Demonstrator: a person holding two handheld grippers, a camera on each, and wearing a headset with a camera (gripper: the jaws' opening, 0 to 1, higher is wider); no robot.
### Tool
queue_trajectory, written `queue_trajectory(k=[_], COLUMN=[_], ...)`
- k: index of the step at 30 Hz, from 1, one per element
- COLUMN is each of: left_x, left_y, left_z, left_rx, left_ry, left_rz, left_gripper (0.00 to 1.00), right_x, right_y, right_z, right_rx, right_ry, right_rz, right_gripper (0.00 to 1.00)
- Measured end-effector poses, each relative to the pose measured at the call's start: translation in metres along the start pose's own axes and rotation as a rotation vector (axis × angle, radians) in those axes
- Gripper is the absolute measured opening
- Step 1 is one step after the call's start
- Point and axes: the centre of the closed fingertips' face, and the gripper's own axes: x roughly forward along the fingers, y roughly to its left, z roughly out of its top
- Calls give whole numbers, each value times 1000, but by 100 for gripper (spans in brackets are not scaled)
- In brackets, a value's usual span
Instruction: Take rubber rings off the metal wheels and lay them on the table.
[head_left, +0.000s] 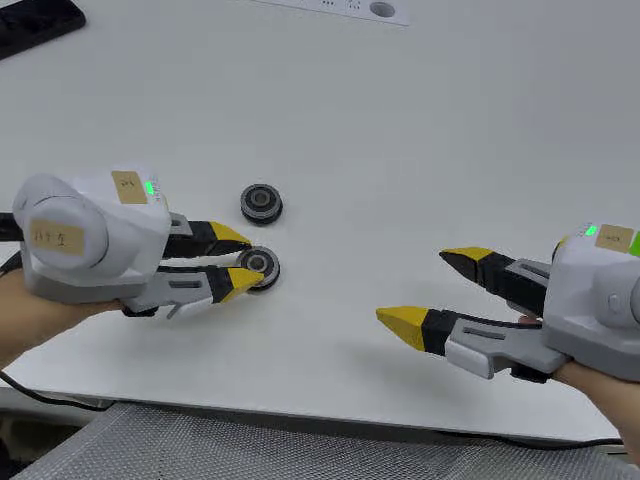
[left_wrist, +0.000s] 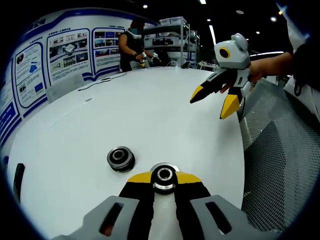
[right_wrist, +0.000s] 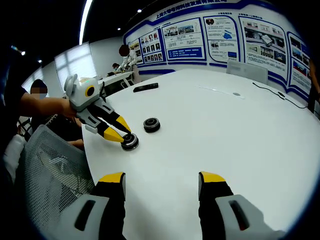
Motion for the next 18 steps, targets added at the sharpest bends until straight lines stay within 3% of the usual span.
queue_trajectory(k=[11, 15, 17, 18], left_x=[3, 4, 4, 5], left_y=[0, -2, -3, -3], left_z=[-1, 0, -2, -1], left_rx=[11, 42, 113, 107], left_ry=[6, 26, 54, 57], left_rz=[-7, -17, -24, -24], left_gripper=[16, 16, 15, 15], right_x=[1, 1, 1, 1], right_y=[0, 0, 0, -1], right_z=[1, 1, 1, 1], right_rx=[11, 11, 11, 8], right_ry=[-4, -4, -4, -4], right_rz=[1, 2, 2, 2], right_gripper=[60, 60, 60, 60])
